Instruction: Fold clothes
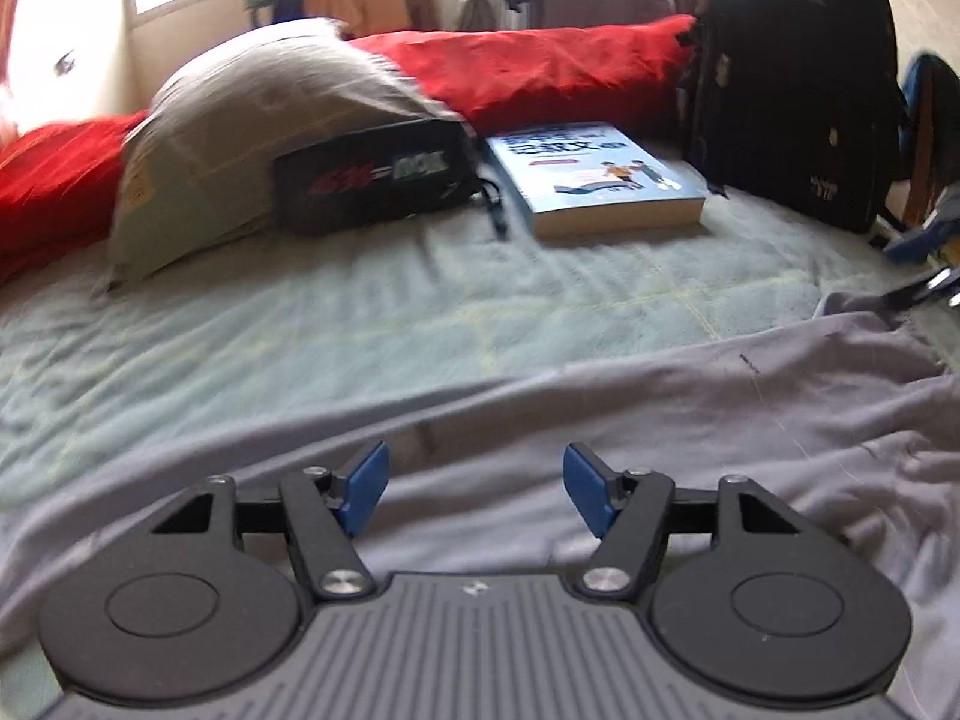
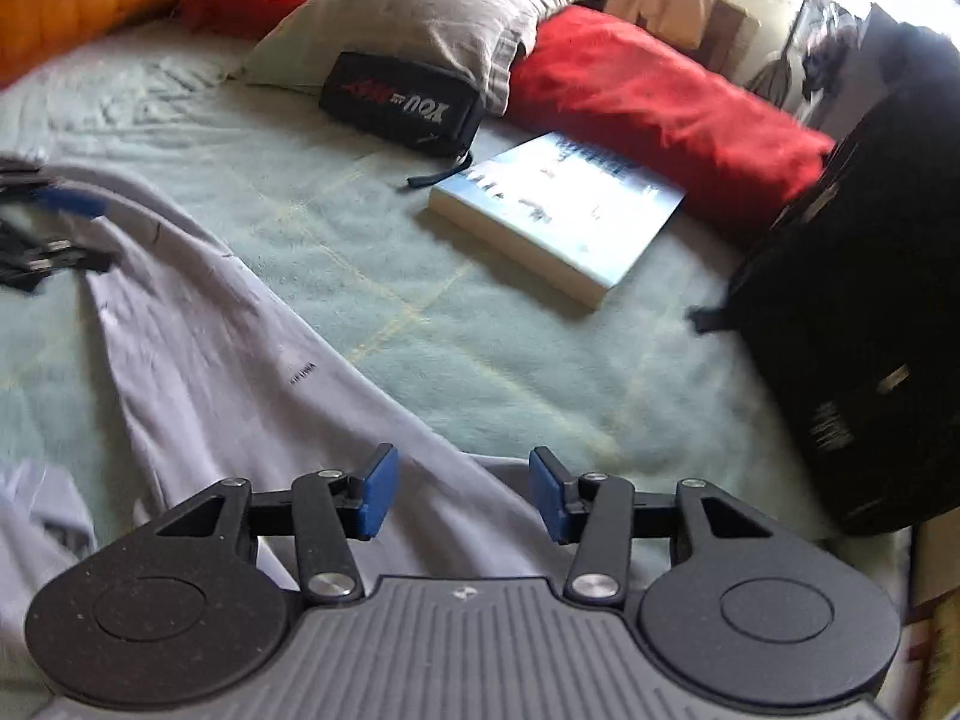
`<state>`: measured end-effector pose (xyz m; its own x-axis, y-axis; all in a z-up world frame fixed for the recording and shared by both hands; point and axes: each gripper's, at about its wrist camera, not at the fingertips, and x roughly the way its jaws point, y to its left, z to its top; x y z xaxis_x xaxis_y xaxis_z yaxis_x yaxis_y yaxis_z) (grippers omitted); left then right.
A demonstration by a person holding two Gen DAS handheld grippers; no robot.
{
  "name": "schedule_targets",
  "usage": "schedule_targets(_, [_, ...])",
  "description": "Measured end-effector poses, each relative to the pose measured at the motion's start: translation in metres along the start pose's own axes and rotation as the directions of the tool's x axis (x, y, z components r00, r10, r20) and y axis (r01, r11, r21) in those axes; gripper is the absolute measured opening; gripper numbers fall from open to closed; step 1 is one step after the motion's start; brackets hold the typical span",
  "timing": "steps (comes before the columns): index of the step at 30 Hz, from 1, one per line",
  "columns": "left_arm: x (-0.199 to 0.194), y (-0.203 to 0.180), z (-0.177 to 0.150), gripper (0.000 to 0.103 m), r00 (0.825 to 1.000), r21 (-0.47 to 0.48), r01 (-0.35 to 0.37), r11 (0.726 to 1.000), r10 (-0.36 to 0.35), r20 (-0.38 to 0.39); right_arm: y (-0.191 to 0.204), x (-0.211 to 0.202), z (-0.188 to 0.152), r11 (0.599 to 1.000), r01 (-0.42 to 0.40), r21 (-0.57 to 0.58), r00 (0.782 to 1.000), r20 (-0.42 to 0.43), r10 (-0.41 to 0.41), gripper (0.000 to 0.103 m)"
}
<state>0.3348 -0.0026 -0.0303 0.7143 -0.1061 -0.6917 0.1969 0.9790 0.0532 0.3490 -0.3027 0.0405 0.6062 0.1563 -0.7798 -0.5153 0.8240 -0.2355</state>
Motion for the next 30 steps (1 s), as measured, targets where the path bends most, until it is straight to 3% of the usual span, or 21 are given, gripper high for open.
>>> schedule_targets(3, [0.02, -0.008, -0.004, 0.066, 1.0, -0.006, 0.002, 1.0, -0.003, -0.022, -0.012, -0.021, 0.003, 0.997, 0.066, -0.028, 0.998, 0.009, -0.066, 0.058])
schedule_targets(6, [0.033, -0.013, -0.016, 0.066, 0.998, -0.028, 0.014, 1.0, -0.016, -0.062, -0.02, -0.005, 0.004, 0.995, 0.055, 0.079, 0.998, -0.001, -0.055, 0.059])
schedule_targets(8, [0.026, -0.015, -0.028, 0.067, 0.999, -0.021, 0.017, 1.0, -0.018, -0.045, -0.02, 0.014, 0.003, 0.991, 0.038, 0.129, 0.999, -0.017, -0.036, 0.059])
schedule_targets(12, [0.012, -0.011, -0.04, 0.069, 0.997, -0.039, 0.036, 0.999, -0.038, -0.066, -0.02, 0.06, 0.004, 0.956, -0.023, 0.292, 0.998, -0.05, 0.039, 0.058])
schedule_targets(16, [0.008, -0.008, -0.043, 0.072, 0.996, -0.05, 0.047, 0.998, -0.05, -0.077, -0.027, 0.083, 0.015, 0.882, -0.175, 0.437, 0.982, 0.009, 0.19, 0.058])
schedule_targets(18, [0.009, -0.006, -0.041, 0.072, 0.996, -0.062, 0.049, 0.997, -0.054, -0.077, -0.027, 0.096, 0.021, 0.855, -0.227, 0.467, 0.968, 0.008, 0.252, 0.059])
schedule_targets(21, [0.005, -0.004, -0.039, 0.072, 0.995, -0.076, 0.052, 0.996, -0.058, -0.077, -0.031, 0.122, 0.021, 0.792, -0.303, 0.53, 0.929, -0.023, 0.37, 0.059])
schedule_targets(26, [-0.005, 0.005, -0.041, 0.072, 0.996, -0.093, 0.049, 0.994, -0.055, -0.068, -0.044, 0.128, 0.005, 0.636, -0.447, 0.629, 0.845, 0.064, 0.53, 0.06])
schedule_targets(30, [-0.007, 0.01, -0.04, 0.072, 0.997, -0.104, 0.04, 0.994, -0.047, -0.064, -0.036, 0.107, -0.006, 0.618, -0.506, 0.602, 0.816, 0.103, 0.568, 0.06])
